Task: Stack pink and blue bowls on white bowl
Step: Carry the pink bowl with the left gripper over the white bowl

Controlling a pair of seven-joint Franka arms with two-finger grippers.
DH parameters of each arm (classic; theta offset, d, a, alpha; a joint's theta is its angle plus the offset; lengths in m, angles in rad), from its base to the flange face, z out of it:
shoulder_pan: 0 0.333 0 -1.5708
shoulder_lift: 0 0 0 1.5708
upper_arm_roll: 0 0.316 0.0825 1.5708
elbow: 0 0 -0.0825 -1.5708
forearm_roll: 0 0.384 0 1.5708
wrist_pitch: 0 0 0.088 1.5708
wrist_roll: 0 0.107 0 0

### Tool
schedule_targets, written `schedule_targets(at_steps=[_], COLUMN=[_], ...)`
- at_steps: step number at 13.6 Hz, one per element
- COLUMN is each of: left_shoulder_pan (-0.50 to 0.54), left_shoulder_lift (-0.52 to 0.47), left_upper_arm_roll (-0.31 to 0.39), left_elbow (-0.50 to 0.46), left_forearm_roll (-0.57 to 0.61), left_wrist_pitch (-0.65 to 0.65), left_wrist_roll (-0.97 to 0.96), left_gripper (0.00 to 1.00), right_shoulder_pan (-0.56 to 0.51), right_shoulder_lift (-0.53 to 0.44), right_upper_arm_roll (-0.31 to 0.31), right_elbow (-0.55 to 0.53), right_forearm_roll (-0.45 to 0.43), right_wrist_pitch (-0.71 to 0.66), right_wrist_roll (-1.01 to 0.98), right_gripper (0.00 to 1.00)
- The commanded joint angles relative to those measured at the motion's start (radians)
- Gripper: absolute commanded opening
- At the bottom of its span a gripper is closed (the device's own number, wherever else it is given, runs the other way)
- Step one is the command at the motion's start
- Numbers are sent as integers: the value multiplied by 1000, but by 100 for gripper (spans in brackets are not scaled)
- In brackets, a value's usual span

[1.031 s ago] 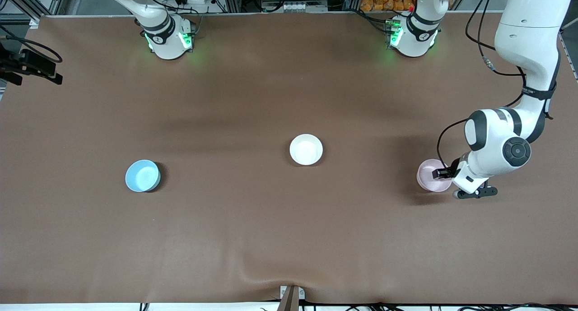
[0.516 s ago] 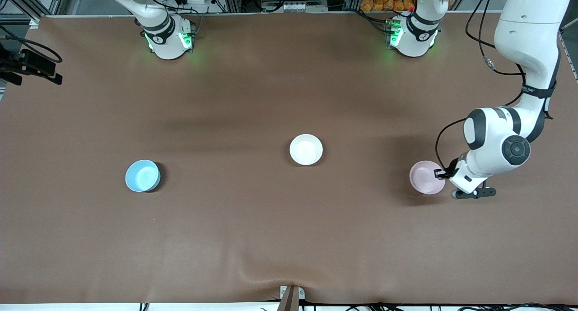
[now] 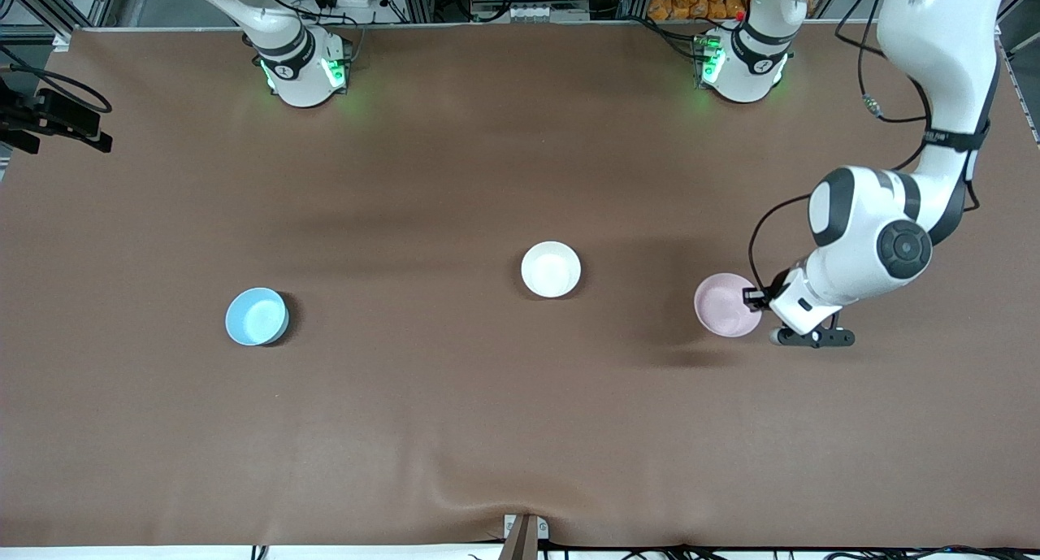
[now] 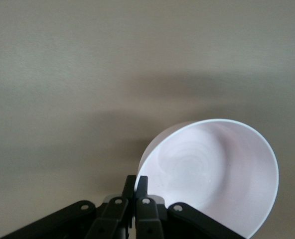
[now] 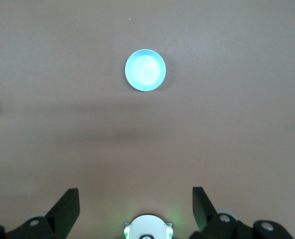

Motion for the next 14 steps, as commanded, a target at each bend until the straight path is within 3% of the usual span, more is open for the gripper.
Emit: schedule_targets(at_steps=[1, 7, 14], left_shoulder_pan=[6, -22, -200], left_shoulder_lift=[-40, -18, 97], left_upper_arm_roll=[-67, -207, -218], left_elbow=[18, 64, 148], left_forearm_roll=[-21, -25, -20], left_wrist_pitch=[-71, -74, -39], left_wrist_roll=[-86, -312, -513], left_gripper=[0, 0, 0], right_shoulder_pan=[2, 0, 0], right_shoulder_lift=[2, 2, 3], right_upper_arm_roll=[-2, -2, -3], right_elbow=[13, 13, 16], right_forearm_roll=[7, 7, 8], right_wrist_pitch=[-6, -9, -6], right_wrist_roll=[14, 14, 12], right_gripper=[100, 100, 100])
